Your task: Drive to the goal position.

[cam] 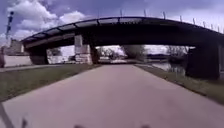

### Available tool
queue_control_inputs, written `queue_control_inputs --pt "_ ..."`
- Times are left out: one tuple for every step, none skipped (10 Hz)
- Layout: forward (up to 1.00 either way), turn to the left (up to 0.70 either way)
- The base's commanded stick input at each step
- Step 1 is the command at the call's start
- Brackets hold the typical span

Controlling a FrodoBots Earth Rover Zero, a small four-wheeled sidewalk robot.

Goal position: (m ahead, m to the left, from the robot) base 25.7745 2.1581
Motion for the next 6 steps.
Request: queue_control_inputs --pt "1.0 -0.4" --pt "1.0 -0.25" --pt "1.0 -0.02" --pt "1.0 0.0" --pt "1.0 0.0" --pt "1.0 0.0"
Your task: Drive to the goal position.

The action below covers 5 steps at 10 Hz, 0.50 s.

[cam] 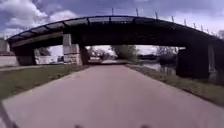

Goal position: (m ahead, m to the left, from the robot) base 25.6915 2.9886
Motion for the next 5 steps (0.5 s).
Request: queue_control_inputs --pt "1.0 0.0" --pt "1.0 0.0" --pt "1.0 0.0" --pt "1.0 0.0" --pt "1.0 0.0"
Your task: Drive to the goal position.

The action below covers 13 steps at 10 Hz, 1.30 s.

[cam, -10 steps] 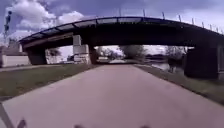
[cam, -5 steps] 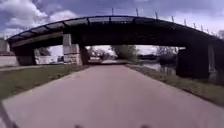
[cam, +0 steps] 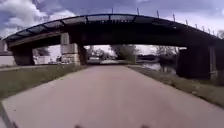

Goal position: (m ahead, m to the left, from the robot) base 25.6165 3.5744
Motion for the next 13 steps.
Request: queue_control_inputs --pt "1.0 0.0" --pt "1.0 0.0" --pt "1.0 0.0" --pt "1.0 0.0" --pt "1.0 0.0" --pt "1.0 0.0" --pt "1.0 0.0" --pt "1.0 0.0" --pt "1.0 0.0" --pt "1.0 0.0" --pt "1.0 0.0" --pt "1.0 0.0" --pt "1.0 0.0"
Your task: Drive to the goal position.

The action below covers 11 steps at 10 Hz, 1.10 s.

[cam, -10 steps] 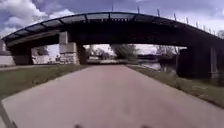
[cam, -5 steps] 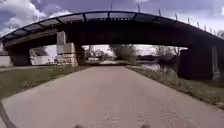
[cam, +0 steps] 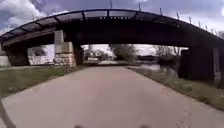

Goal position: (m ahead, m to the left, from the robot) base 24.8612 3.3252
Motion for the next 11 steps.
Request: queue_control_inputs --pt "1.0 0.0" --pt "1.0 0.0" --pt "1.0 0.0" --pt "1.0 0.0" --pt "1.0 0.0" --pt "1.0 0.0" --pt "1.0 0.0" --pt "1.0 0.0" --pt "1.0 0.0" --pt "1.0 0.0" --pt "1.0 0.0"
